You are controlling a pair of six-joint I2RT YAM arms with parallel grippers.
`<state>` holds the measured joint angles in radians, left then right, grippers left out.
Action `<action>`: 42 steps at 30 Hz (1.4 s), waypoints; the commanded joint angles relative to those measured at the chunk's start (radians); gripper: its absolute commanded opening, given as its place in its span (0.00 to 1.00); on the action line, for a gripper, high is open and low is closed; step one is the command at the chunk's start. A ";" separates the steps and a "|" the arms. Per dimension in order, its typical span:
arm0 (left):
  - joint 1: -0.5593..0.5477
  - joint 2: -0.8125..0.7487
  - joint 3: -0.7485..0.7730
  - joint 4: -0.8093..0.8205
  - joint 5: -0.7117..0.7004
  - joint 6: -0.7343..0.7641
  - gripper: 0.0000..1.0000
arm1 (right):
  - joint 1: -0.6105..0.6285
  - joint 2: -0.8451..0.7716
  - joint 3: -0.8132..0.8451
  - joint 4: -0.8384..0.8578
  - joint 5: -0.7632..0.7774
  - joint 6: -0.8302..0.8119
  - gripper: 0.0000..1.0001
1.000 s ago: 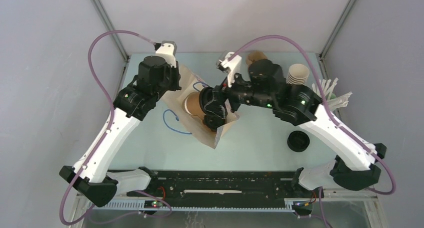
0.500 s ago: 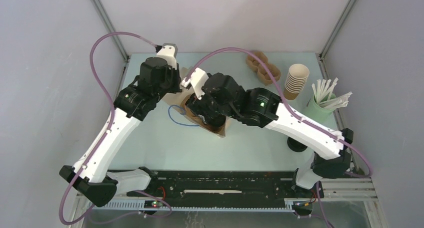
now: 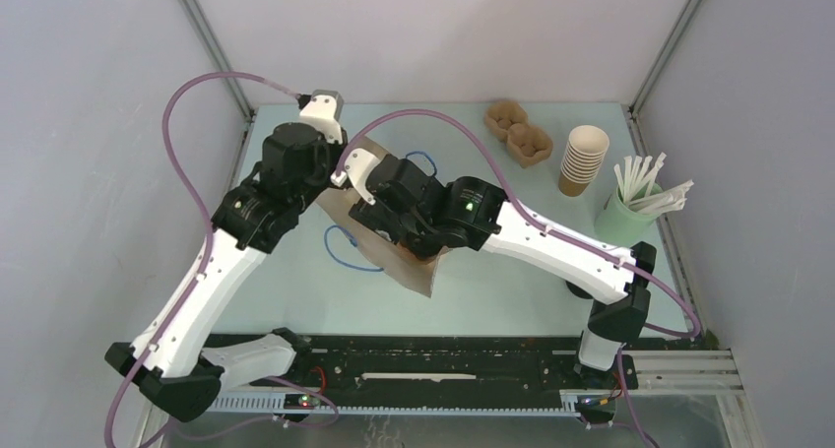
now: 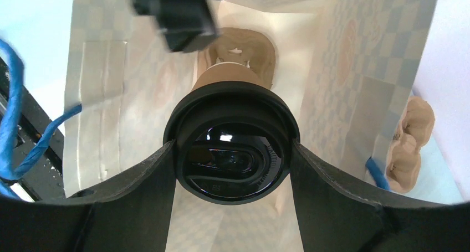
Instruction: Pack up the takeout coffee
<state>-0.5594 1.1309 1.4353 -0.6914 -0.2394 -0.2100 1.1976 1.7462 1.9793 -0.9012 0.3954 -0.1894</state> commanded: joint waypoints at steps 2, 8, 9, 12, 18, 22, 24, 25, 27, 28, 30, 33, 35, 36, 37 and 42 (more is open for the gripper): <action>-0.013 -0.097 -0.089 0.137 0.024 -0.018 0.00 | 0.003 -0.021 -0.040 0.099 0.045 -0.010 0.15; -0.016 -0.121 -0.105 0.156 0.025 -0.016 0.00 | -0.003 -0.042 -0.150 0.233 0.045 -0.022 0.15; -0.016 -0.122 -0.105 0.158 0.027 -0.017 0.00 | 0.000 -0.042 -0.164 0.249 0.036 -0.029 0.15; -0.017 -0.122 -0.104 0.161 0.031 -0.020 0.00 | 0.011 -0.033 -0.192 0.287 0.044 -0.052 0.14; -0.017 -0.122 -0.105 0.156 0.036 -0.023 0.00 | 0.008 -0.027 -0.235 0.350 0.000 -0.061 0.14; -0.017 -0.120 -0.106 0.149 0.033 -0.025 0.00 | -0.010 -0.098 -0.349 0.467 -0.034 -0.036 0.14; -0.019 -0.119 -0.103 0.137 0.025 -0.024 0.00 | -0.020 -0.143 -0.415 0.531 -0.043 -0.022 0.13; -0.019 -0.119 -0.102 0.131 0.020 -0.023 0.00 | -0.023 -0.163 -0.445 0.560 -0.051 -0.014 0.12; -0.019 -0.120 -0.103 0.120 0.009 -0.023 0.00 | -0.033 -0.199 -0.488 0.608 -0.074 -0.010 0.12; -0.018 -0.123 -0.106 0.119 0.008 -0.024 0.00 | -0.034 -0.208 -0.500 0.624 -0.078 -0.008 0.12; -0.019 -0.125 -0.109 0.118 0.008 -0.025 0.00 | -0.042 -0.214 -0.511 0.638 -0.094 -0.001 0.12; -0.019 -0.123 -0.104 0.118 0.008 -0.020 0.00 | -0.050 -0.230 -0.542 0.664 -0.100 0.005 0.12; -0.019 -0.126 -0.100 0.121 0.005 -0.014 0.00 | -0.055 -0.233 -0.550 0.666 -0.097 0.009 0.12; -0.019 -0.126 -0.097 0.122 0.004 -0.008 0.00 | -0.056 -0.231 -0.551 0.660 -0.093 0.010 0.12; -0.018 -0.124 -0.093 0.122 0.002 -0.003 0.00 | -0.055 -0.229 -0.552 0.652 -0.091 0.007 0.12; -0.019 -0.118 -0.072 0.116 0.003 -0.003 0.00 | -0.056 -0.220 -0.561 0.630 -0.085 0.007 0.12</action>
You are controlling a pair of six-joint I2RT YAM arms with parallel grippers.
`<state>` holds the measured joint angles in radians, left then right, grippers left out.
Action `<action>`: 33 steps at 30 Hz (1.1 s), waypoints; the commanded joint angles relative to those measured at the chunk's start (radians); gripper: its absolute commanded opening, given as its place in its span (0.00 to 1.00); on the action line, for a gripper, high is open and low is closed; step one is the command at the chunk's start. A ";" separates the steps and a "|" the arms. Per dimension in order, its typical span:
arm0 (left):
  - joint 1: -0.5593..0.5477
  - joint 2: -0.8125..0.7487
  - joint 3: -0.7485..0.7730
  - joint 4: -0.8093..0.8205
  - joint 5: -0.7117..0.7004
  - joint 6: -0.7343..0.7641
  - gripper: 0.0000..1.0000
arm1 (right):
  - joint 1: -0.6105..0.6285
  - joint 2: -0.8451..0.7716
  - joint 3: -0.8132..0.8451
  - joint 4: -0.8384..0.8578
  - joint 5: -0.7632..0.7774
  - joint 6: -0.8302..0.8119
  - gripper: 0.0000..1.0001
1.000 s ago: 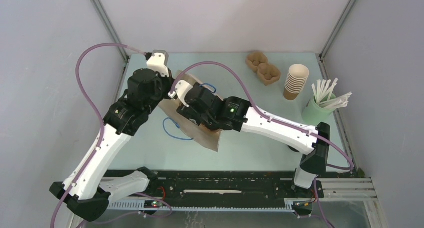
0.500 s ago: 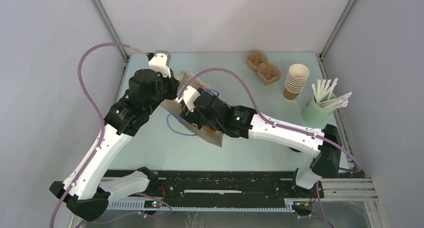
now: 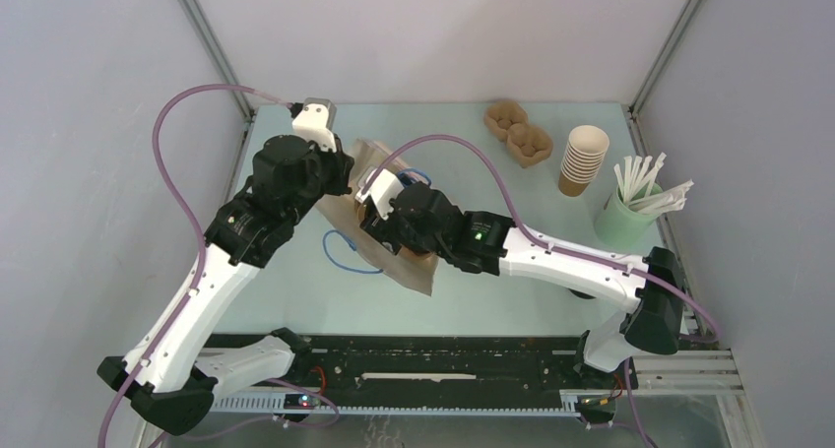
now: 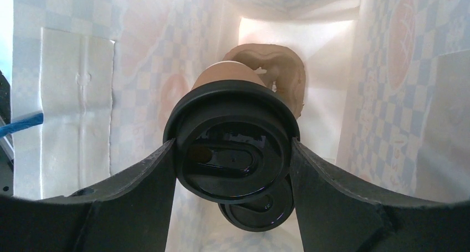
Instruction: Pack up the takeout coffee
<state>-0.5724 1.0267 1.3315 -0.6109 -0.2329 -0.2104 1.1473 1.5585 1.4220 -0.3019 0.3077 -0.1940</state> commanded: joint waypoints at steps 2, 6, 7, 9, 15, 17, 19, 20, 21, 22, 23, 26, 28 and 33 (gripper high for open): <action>-0.006 -0.015 0.033 0.035 -0.004 -0.003 0.00 | -0.004 -0.028 -0.014 0.043 -0.013 0.001 0.12; -0.006 -0.021 0.032 0.030 -0.007 -0.001 0.00 | -0.012 0.007 -0.004 0.061 -0.012 -0.014 0.12; -0.006 -0.023 0.030 0.030 -0.007 -0.001 0.00 | -0.016 0.017 0.011 0.060 -0.012 -0.015 0.12; -0.007 -0.025 0.032 0.033 -0.002 0.001 0.00 | -0.026 0.039 0.037 0.054 -0.005 -0.008 0.12; -0.012 -0.026 0.037 0.039 0.010 0.018 0.00 | -0.032 0.096 0.090 0.005 0.075 -0.003 0.10; -0.011 -0.027 0.038 0.043 0.014 0.020 0.00 | -0.031 0.099 0.087 0.010 0.100 -0.009 0.11; -0.012 -0.028 0.038 0.045 0.016 0.021 0.00 | -0.030 0.106 0.092 0.008 0.102 -0.010 0.11; -0.013 -0.029 0.038 0.044 0.014 0.022 0.00 | -0.029 0.111 0.093 0.010 0.108 -0.010 0.11; -0.013 -0.030 0.037 0.042 0.014 0.020 0.00 | -0.026 0.117 0.096 0.008 0.113 -0.011 0.11; -0.013 -0.032 0.035 0.043 0.013 0.019 0.00 | -0.023 0.124 0.101 0.002 0.119 -0.014 0.10; -0.014 -0.034 0.035 0.042 0.014 0.019 0.00 | -0.020 0.129 0.106 -0.005 0.126 -0.016 0.11; -0.014 -0.037 0.032 0.040 0.007 0.018 0.00 | -0.011 0.135 0.089 0.018 0.134 -0.040 0.11; -0.014 -0.037 0.033 0.038 0.004 0.019 0.00 | -0.012 0.139 0.088 0.010 0.144 -0.033 0.11; -0.015 -0.037 0.034 0.037 -0.005 0.027 0.00 | -0.015 0.061 -0.024 0.085 0.100 -0.029 0.11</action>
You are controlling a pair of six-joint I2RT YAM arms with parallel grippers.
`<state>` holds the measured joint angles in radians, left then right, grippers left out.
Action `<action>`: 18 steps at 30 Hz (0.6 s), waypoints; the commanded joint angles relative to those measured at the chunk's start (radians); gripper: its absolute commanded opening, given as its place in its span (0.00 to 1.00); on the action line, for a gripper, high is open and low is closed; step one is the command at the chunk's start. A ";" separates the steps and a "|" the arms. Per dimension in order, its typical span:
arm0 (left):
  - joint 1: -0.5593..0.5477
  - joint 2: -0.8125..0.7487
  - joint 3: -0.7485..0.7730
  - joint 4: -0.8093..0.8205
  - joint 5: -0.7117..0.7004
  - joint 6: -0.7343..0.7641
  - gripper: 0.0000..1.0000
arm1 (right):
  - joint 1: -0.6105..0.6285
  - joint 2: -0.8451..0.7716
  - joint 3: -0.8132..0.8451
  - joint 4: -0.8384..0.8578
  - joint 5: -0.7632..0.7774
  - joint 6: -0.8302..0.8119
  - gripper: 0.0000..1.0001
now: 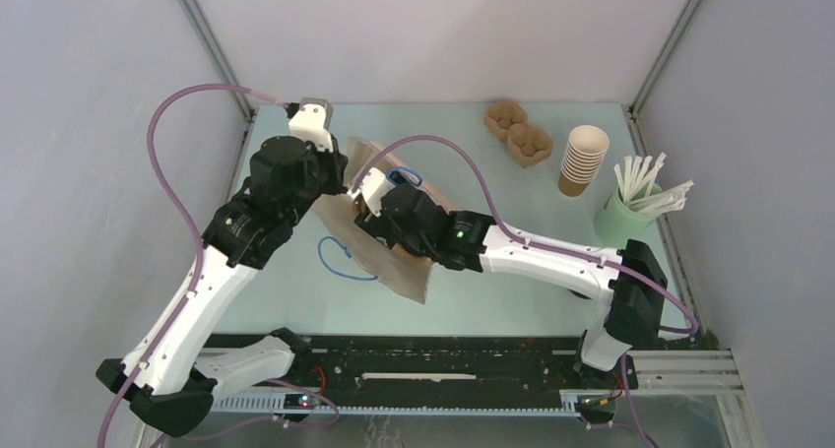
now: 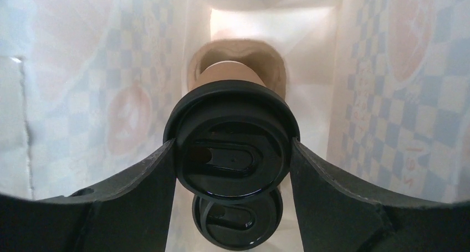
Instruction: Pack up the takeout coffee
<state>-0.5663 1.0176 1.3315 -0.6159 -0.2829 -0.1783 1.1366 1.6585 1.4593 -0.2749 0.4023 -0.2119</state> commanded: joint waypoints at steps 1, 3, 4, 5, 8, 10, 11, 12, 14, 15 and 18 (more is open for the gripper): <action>-0.020 -0.027 0.034 0.042 0.045 -0.004 0.00 | -0.007 -0.044 -0.064 0.051 -0.008 -0.003 0.11; -0.021 -0.025 0.034 0.042 0.044 -0.004 0.00 | -0.009 -0.051 -0.072 0.052 -0.019 0.003 0.11; -0.021 -0.025 0.035 0.042 0.042 -0.004 0.00 | -0.009 -0.055 -0.076 0.053 -0.020 0.001 0.11; -0.020 -0.025 0.035 0.042 0.041 -0.004 0.00 | -0.009 -0.058 -0.080 0.058 -0.018 -0.002 0.11; -0.021 -0.032 0.031 0.042 0.039 -0.004 0.00 | -0.019 -0.047 -0.088 0.093 -0.012 -0.034 0.11; -0.021 -0.035 0.027 0.041 0.043 -0.006 0.00 | -0.022 -0.036 -0.074 0.112 -0.007 -0.052 0.11; -0.021 -0.037 0.027 0.041 0.045 -0.007 0.00 | -0.024 -0.028 -0.064 0.115 -0.010 -0.053 0.11; -0.021 -0.039 0.028 0.041 0.047 -0.007 0.00 | -0.024 -0.021 -0.053 0.114 -0.013 -0.054 0.11; -0.021 -0.039 0.029 0.041 0.051 -0.007 0.00 | -0.022 -0.005 -0.039 0.109 -0.011 -0.058 0.10; -0.021 -0.039 0.031 0.040 0.053 -0.005 0.00 | -0.021 0.003 -0.035 0.109 -0.011 -0.059 0.10; -0.022 -0.033 0.039 0.038 0.056 0.000 0.00 | -0.019 0.021 -0.022 0.098 -0.010 -0.061 0.10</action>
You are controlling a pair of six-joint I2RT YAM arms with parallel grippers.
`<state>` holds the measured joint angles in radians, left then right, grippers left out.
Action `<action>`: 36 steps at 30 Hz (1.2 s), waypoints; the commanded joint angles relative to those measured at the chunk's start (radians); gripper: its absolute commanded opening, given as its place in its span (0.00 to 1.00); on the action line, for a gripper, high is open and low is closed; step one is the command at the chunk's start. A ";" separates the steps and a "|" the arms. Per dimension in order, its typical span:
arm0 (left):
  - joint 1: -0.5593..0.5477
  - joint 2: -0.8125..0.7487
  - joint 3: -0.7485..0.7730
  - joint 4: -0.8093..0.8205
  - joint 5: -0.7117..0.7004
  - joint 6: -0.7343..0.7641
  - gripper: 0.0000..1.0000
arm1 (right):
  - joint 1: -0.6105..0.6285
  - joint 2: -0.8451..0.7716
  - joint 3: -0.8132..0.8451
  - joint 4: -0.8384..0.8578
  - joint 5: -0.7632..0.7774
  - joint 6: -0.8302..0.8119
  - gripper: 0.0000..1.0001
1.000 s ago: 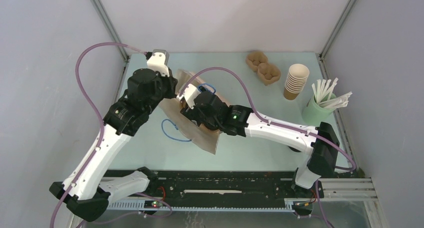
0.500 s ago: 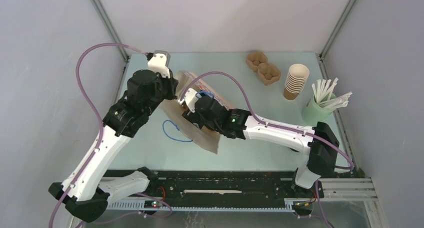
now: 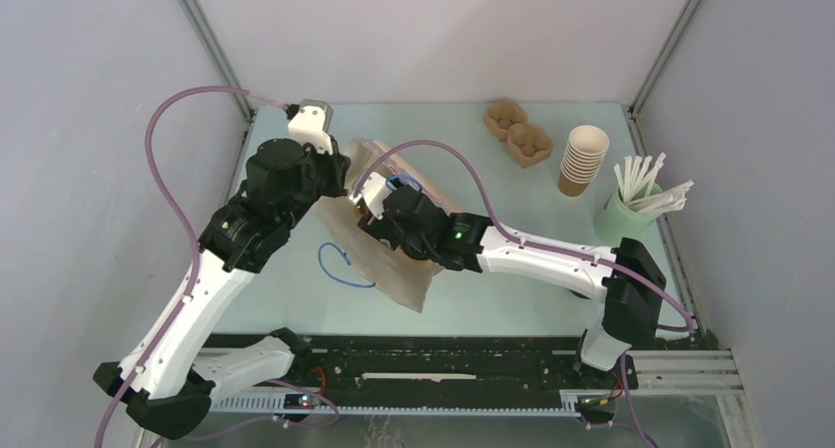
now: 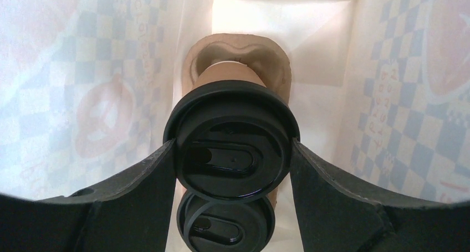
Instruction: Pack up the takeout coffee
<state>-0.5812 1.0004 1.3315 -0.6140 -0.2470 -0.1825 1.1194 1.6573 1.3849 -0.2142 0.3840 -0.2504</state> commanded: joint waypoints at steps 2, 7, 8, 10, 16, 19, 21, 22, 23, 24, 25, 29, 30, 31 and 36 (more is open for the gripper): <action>-0.008 -0.014 0.043 0.036 0.020 0.006 0.00 | -0.003 0.032 0.058 0.034 0.017 -0.024 0.10; -0.009 -0.013 0.041 0.037 0.025 0.000 0.00 | -0.008 0.060 0.075 0.027 0.027 -0.025 0.10; -0.009 -0.014 0.040 0.036 0.026 -0.001 0.00 | -0.009 0.067 0.079 0.022 0.034 -0.025 0.10; -0.010 -0.015 0.038 0.037 0.026 -0.001 0.00 | -0.009 0.079 0.084 0.015 0.058 -0.022 0.10; -0.012 -0.018 0.034 0.033 0.017 0.004 0.00 | -0.015 0.103 0.112 -0.028 0.098 -0.007 0.10; -0.012 -0.017 0.035 0.034 0.017 0.003 0.00 | -0.016 0.113 0.118 -0.044 0.104 -0.007 0.09; -0.012 -0.016 0.035 0.034 0.017 0.002 0.00 | -0.017 0.127 0.126 -0.053 0.106 -0.005 0.09; -0.012 -0.014 0.035 0.034 0.016 0.000 0.00 | -0.018 0.132 0.132 -0.060 0.096 -0.003 0.09; -0.012 -0.014 0.034 0.034 0.017 -0.001 0.00 | -0.017 0.136 0.133 -0.061 0.082 -0.007 0.09; -0.012 -0.014 0.035 0.034 0.017 -0.002 0.00 | -0.015 0.140 0.136 -0.062 0.080 -0.010 0.09; -0.012 -0.013 0.036 0.034 0.019 -0.003 0.00 | -0.014 0.149 0.144 -0.071 0.079 -0.012 0.09; -0.012 0.004 0.051 0.009 0.001 -0.021 0.00 | -0.019 0.206 0.215 -0.150 0.109 -0.016 0.09; -0.012 0.012 0.064 -0.005 -0.011 -0.029 0.00 | -0.019 0.219 0.232 -0.171 0.118 -0.014 0.09; -0.012 0.020 0.074 -0.020 -0.018 -0.036 0.00 | -0.021 0.225 0.242 -0.180 0.120 -0.016 0.09; -0.012 0.042 0.092 -0.062 -0.037 -0.079 0.00 | -0.023 0.258 0.284 -0.233 0.118 -0.012 0.09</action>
<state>-0.5705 1.0317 1.3594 -0.6643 -0.3351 -0.1848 1.1084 1.8706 1.6093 -0.3626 0.4667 -0.2562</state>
